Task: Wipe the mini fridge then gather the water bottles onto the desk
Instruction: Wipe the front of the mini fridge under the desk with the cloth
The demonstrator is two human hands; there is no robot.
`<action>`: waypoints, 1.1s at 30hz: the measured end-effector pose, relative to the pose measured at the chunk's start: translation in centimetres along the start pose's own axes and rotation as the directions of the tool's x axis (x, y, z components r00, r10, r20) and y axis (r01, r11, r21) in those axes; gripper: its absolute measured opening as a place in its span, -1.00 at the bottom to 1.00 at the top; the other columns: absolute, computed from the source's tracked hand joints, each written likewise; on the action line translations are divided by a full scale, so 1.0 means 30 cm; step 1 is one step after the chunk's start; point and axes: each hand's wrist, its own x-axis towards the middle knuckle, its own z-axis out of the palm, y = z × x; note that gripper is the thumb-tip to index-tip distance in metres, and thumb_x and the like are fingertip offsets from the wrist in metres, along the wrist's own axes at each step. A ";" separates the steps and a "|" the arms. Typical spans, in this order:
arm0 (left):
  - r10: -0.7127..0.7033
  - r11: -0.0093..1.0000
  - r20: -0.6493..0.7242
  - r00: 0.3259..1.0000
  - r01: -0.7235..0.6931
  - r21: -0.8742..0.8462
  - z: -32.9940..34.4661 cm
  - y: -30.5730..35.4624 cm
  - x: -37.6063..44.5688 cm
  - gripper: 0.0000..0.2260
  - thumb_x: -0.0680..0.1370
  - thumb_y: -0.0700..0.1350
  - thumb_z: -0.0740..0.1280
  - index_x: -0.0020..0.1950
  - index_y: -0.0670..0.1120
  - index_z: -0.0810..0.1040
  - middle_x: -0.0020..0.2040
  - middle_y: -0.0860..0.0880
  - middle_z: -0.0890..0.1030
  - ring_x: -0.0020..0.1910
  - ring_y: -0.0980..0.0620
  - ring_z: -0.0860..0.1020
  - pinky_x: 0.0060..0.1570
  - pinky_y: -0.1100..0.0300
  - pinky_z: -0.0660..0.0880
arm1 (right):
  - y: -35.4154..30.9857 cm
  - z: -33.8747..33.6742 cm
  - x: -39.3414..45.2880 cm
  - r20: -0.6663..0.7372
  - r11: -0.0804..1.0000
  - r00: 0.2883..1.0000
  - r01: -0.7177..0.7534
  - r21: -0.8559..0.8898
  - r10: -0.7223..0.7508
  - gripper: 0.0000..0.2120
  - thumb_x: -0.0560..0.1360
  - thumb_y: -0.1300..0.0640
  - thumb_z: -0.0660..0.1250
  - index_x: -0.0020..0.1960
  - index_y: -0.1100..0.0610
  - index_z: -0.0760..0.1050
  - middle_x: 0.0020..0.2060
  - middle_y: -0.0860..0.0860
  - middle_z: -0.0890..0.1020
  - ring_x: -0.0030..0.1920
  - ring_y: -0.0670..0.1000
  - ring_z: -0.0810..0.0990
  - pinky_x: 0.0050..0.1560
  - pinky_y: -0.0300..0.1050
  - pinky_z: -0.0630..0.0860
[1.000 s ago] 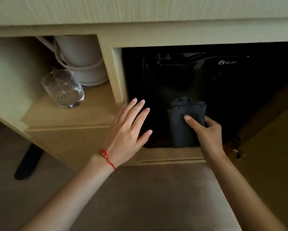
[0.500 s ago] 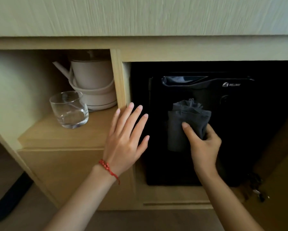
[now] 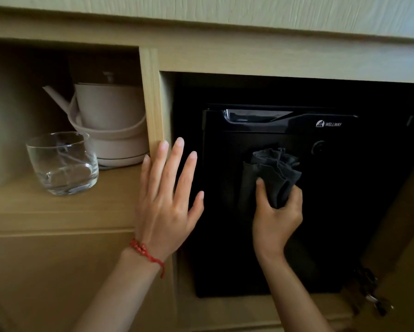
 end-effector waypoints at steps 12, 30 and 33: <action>0.036 0.997 0.017 0.999 -0.037 0.074 0.012 0.017 -0.031 -0.53 0.54 -0.04 0.21 0.40 -0.22 0.29 0.42 -0.24 0.25 0.45 -0.21 0.13 0.45 -0.10 0.02 | 0.003 0.000 0.016 0.137 0.941 0.939 0.329 -0.075 -0.317 -0.77 0.36 0.21 0.46 -0.27 0.31 0.44 -0.34 0.03 0.38 -0.30 -0.19 0.32 -0.24 -0.50 0.29; 0.070 0.985 0.043 0.997 -0.076 0.156 0.031 0.049 -0.081 -0.55 0.55 -0.03 0.21 0.39 -0.22 0.33 0.41 -0.23 0.32 0.44 -0.17 0.18 0.44 -0.06 0.08 | -0.055 0.065 -0.009 0.141 0.966 0.956 0.259 0.015 -0.258 -0.76 0.41 0.15 0.41 -0.19 0.33 0.45 -0.30 0.16 0.50 -0.29 0.00 0.48 -0.27 -0.21 0.43; 0.067 0.984 0.043 0.997 -0.073 0.161 0.032 0.050 -0.081 -0.56 0.55 -0.03 0.21 0.37 -0.23 0.35 0.40 -0.24 0.33 0.44 -0.18 0.19 0.44 -0.06 0.07 | -0.057 0.060 0.022 0.265 0.927 0.895 0.374 -0.007 -0.359 -0.77 0.41 0.16 0.41 -0.14 0.33 0.48 -0.28 0.15 0.52 -0.29 -0.03 0.48 -0.29 -0.25 0.43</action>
